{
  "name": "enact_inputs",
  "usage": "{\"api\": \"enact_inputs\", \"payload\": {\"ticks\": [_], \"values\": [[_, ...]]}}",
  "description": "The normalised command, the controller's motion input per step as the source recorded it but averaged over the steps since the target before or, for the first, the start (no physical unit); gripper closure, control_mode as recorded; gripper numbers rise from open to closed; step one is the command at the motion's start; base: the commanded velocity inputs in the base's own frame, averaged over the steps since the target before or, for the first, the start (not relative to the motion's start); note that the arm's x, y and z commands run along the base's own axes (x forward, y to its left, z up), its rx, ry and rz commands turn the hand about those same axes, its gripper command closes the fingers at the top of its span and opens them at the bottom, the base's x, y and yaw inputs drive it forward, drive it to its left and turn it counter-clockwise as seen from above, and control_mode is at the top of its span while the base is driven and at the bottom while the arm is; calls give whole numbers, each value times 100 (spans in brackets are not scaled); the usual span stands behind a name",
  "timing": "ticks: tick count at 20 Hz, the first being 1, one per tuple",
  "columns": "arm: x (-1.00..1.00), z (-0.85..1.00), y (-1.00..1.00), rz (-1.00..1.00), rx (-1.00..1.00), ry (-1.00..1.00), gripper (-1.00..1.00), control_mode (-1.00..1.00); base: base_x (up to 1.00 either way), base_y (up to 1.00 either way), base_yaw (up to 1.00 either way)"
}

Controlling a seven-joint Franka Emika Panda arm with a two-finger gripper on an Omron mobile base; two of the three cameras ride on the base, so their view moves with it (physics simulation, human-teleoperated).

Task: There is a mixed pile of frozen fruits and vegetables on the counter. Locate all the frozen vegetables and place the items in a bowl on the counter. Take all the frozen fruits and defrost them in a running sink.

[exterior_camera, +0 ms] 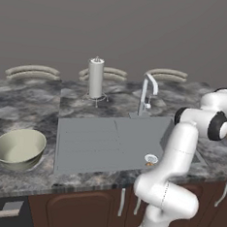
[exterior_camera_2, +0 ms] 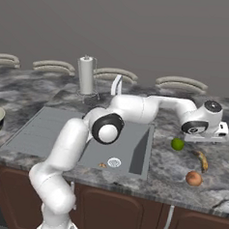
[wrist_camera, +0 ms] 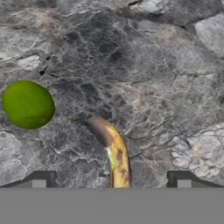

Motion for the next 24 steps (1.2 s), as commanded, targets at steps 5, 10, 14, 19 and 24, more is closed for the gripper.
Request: {"api": "enact_inputs", "payload": {"ticks": [5, 10, 14, 19, 24], "values": [[14, -22, -12, 0, 0, 1, -100, -100, 0, 0, 0], [6, -22, -3, 0, 0, 4, -100, -100, 0, 0, 0], [2, -18, 0, 0, 0, 5, -100, -100, 0, 0, 0], [0, -18, 0, 0, 0, 4, -100, -100, 0, 0, 0], [0, -22, 0, 0, 1, 3, -100, -100, 0, 0, 0]]}}
